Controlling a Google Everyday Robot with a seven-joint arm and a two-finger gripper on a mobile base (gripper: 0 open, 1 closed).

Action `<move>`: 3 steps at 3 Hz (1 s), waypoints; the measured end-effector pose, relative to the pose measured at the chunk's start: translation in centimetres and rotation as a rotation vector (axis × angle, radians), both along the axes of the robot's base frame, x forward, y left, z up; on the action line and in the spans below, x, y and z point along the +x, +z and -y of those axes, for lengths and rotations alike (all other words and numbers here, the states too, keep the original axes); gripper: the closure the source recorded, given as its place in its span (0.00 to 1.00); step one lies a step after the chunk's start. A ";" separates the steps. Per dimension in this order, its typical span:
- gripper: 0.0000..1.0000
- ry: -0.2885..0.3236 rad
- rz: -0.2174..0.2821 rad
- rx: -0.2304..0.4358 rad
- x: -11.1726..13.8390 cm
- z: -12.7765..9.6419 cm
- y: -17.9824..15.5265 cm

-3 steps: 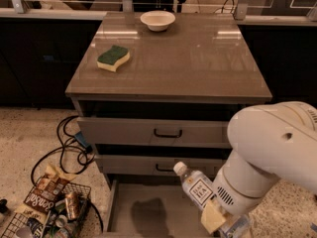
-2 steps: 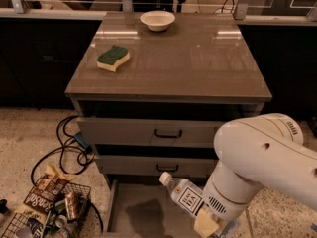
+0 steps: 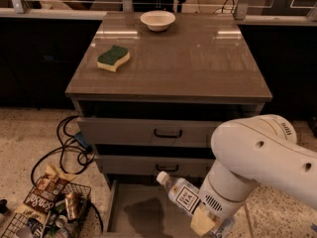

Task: Place blue plastic bottle into bottom drawer

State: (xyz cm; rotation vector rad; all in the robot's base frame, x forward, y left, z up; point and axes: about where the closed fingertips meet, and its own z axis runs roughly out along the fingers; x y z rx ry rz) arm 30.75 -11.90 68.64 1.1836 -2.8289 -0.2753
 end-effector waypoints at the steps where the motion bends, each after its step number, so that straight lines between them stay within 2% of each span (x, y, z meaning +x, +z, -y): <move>1: 1.00 0.072 0.011 0.030 1.8 -2.0 -2.6; 2: 1.00 0.194 0.055 0.077 4.0 -5.3 -6.3; 3: 1.00 0.261 0.104 0.102 5.2 -8.5 -9.8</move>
Offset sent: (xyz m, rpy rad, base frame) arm 0.0708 0.0997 -0.1097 0.1443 -0.1285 0.3488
